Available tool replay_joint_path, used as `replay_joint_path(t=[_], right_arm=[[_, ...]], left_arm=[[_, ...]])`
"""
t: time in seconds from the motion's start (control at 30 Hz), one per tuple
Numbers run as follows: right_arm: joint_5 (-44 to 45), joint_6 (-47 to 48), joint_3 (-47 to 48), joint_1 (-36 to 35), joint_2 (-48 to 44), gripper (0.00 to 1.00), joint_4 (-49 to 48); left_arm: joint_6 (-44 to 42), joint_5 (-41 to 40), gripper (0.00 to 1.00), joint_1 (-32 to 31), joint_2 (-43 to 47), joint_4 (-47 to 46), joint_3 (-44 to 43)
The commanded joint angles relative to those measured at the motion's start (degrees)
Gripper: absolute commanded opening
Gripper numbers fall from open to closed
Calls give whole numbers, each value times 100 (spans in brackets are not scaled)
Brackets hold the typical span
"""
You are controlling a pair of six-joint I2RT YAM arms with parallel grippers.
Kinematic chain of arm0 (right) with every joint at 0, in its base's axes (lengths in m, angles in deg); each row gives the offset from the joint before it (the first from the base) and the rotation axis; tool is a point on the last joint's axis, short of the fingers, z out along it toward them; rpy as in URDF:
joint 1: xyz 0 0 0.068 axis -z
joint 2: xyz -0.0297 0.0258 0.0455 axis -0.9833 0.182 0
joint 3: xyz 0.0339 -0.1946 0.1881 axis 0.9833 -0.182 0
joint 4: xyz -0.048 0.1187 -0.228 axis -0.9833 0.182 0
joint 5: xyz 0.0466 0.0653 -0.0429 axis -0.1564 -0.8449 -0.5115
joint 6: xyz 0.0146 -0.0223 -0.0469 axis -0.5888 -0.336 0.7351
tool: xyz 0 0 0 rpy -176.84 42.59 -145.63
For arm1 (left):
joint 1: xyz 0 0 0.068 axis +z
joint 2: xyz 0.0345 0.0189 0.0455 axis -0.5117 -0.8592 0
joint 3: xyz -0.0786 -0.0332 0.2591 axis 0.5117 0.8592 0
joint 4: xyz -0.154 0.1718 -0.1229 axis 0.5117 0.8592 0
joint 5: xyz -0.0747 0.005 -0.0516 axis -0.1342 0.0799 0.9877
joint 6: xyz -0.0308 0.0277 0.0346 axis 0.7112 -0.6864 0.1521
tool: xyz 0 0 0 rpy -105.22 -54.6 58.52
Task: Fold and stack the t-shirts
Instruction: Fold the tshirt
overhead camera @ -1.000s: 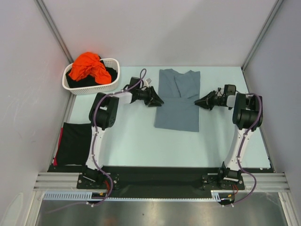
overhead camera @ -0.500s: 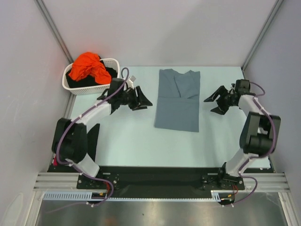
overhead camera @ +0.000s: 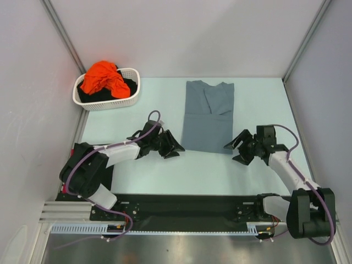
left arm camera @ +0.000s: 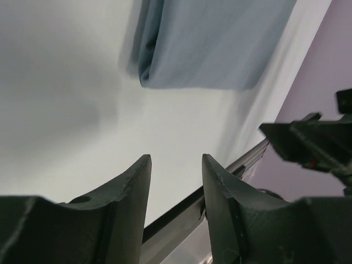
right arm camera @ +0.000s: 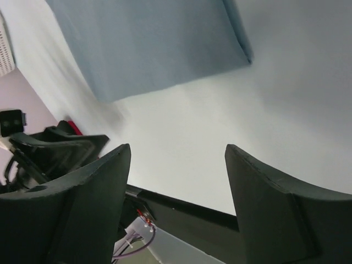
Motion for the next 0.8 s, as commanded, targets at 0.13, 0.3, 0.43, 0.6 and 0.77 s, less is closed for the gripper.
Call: replay_joint_path(t=[0.13,0.3,0.43,0.6,0.77], right_arm=[[461,-1259,-1035,-154,-419,71,-1136],[777,-1742,-1476,-172,-674,67,-1629],[751,-1593,-1485,-172,-420,66,-1744],[532,-1794,-1712,-172,-244,66,-2217],[127,-1752,-1705,-181,116,71,-3018]], left_arm=[[1401,-802,47,10,-167,-1149,389],[2220,-943,48,-16,-272,-2208,1005],[2211,-1004,48,-16,-483,-2234,891],[2202,-1092,48,-7,-738,-2217,698],[2036,-1048,50,2,-1010,-2023,276]])
